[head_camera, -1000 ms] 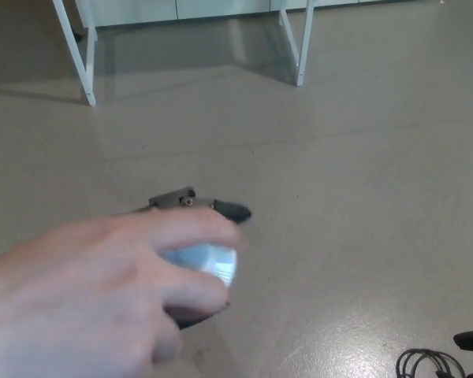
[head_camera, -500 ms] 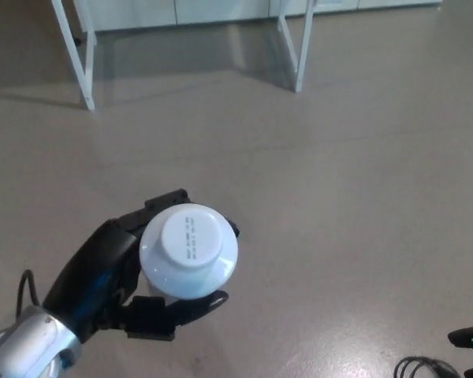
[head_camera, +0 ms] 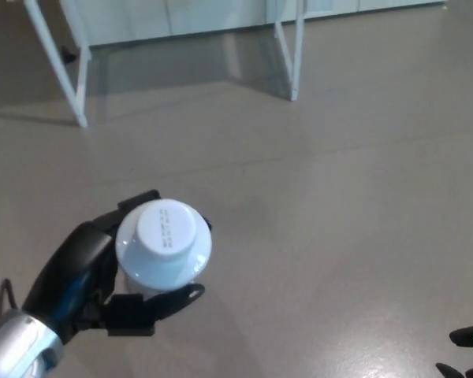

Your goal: The robot picks up a bottle from a person using its left hand and walk towards the table in frontand put the bottle on the table.

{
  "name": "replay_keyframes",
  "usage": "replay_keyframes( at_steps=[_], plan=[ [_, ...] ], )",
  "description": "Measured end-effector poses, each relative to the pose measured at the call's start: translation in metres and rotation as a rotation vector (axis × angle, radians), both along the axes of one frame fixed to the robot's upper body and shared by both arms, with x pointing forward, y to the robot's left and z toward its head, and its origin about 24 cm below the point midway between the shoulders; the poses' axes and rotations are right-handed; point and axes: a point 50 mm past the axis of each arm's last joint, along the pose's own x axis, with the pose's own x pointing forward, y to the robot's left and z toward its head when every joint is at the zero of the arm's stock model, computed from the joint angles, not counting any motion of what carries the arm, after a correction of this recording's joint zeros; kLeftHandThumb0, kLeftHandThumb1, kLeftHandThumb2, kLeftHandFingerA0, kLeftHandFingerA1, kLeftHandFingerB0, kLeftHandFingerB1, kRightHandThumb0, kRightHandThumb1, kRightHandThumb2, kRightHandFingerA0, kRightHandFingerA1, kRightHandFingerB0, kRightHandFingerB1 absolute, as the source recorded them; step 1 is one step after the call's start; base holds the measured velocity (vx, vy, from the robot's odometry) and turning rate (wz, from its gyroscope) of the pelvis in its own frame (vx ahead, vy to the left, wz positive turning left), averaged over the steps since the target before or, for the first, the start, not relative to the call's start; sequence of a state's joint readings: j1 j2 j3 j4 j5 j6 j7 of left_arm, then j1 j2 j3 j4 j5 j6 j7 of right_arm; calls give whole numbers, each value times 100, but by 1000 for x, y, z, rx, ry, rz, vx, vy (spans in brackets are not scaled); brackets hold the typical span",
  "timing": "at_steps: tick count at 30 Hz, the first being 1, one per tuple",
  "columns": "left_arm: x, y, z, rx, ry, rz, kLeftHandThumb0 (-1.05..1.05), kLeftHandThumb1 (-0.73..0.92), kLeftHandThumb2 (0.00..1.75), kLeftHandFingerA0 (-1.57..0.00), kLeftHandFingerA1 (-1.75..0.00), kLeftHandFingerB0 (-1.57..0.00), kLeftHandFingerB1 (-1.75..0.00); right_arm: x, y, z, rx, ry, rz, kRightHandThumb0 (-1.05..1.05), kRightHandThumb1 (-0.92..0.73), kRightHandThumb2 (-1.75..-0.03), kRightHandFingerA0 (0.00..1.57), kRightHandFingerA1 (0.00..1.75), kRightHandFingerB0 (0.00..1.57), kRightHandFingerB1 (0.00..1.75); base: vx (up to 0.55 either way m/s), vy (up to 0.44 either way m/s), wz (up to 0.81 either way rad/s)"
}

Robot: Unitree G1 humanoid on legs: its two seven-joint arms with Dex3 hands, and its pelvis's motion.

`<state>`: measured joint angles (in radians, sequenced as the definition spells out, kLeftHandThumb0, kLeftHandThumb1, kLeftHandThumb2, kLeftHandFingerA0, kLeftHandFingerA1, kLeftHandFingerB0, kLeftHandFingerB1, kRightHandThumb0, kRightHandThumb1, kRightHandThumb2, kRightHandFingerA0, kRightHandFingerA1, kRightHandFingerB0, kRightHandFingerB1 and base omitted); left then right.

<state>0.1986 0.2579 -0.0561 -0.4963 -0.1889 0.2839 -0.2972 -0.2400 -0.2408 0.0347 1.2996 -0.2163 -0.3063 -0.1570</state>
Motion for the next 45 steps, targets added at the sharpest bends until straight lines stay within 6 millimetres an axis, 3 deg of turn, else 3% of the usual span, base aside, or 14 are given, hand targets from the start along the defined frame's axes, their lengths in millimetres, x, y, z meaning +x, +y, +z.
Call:
replay_keyframes(
  at_steps=[4,5,6,7,8,19,20,21,23,30,31,40,41,45],
  plan=[
    [1,3,1,-3,-4,12,-7,79,80,-112,-130,-77,-115,-1,0,0,-2,4,3,-62,-34,-85,46,69,48,68,185,-89,-4],
    [1,3,1,-3,-5,14,-8,80,78,-109,-133,-76,-114,-1,0,0,-2,4,4,-53,-48,-59,49,67,53,65,224,-1,-12],
    [1,4,1,-3,-5,15,-8,80,78,-109,-133,-76,-114,-1,0,0,-2,5,4,-53,-48,-59,49,67,53,65,242,17,-12],
    [1,4,1,-4,-5,17,-8,79,79,-108,-133,-76,-114,-1,0,-1,-1,7,3,-54,-48,-60,49,67,53,65,234,32,-18],
    [1,4,1,-6,-5,17,-8,79,78,-110,-131,-76,-114,-1,0,-1,-1,8,2,-55,-33,-86,45,68,48,68,255,97,-16],
    [3,9,5,-11,-10,31,-9,79,77,-110,-128,-75,-114,1,6,-2,17,6,11,-51,-33,-86,44,68,49,68,339,139,-4],
    [3,9,5,-13,-8,32,-10,80,75,-109,-130,-74,-114,1,6,-2,16,8,12,-48,-49,-61,48,66,53,65,375,17,9],
    [4,10,5,-13,-8,33,-10,80,75,-109,-130,-74,-114,1,6,-2,15,10,13,-48,-49,-61,48,66,53,65,351,-27,9],
    [4,10,5,-13,-8,35,-11,80,74,-109,-129,-74,-114,0,6,-3,15,12,13,-49,-33,-86,46,69,48,68,376,-59,14],
    [6,9,9,-24,-24,34,-11,79,75,-110,-128,-75,-115,-1,5,-3,12,16,7,-47,-33,-86,50,70,48,68,440,-111,26],
    [6,9,10,-26,-25,34,-10,80,75,-109,-129,-74,-115,0,4,-2,11,14,6,-45,-48,-62,53,67,55,66,330,-86,3],
    [6,8,13,-42,-27,27,-7,79,80,-104,-145,-76,-111,-2,3,-3,11,20,-1,-43,-48,-64,51,68,56,67,375,32,-18],
    [6,8,13,-43,-27,25,-8,79,79,-102,-147,-76,-112,-2,3,-3,10,21,-2,-45,-33,-87,48,70,50,69,498,167,-26],
    [8,10,19,-43,-45,35,-6,76,85,-103,-146,-78,-112,5,7,-1,20,3,5,-45,-33,-87,50,71,53,70,508,221,-44]
  ],
)
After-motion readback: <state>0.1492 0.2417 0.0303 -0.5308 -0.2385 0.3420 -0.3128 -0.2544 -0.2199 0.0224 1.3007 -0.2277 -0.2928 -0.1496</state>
